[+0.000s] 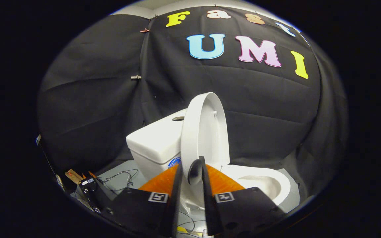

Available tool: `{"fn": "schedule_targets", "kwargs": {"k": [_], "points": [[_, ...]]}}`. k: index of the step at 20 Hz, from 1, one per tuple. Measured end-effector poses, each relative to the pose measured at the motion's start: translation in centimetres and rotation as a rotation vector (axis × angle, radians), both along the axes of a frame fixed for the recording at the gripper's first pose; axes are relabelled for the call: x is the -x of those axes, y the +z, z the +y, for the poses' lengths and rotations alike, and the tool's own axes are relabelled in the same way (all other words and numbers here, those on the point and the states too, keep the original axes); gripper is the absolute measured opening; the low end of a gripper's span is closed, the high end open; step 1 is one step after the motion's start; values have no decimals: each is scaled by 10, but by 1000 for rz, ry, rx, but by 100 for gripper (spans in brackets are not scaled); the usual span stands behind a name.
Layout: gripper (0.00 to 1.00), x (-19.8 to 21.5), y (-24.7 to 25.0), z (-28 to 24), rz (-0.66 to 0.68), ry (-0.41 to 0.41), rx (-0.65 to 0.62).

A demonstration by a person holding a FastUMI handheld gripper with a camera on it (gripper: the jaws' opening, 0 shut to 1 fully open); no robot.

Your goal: Open the toilet lid.

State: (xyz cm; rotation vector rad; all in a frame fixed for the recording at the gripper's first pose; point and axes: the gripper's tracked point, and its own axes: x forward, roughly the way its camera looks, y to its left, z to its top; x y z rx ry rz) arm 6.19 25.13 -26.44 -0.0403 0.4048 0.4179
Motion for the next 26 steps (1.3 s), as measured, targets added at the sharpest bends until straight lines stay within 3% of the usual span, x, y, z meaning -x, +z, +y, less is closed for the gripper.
{"fn": "schedule_targets", "kwargs": {"k": [3, 4, 11, 15, 26], "points": [[94, 0, 10, -6, -7, -20, -16], [97, 0, 13, -8, -11, -21, -20], [98, 8, 66, -19, -94, -23, -49], [98, 22, 121, -30, -189, -22, -77], [99, 61, 264, -139, -378, -168, -113]]}}
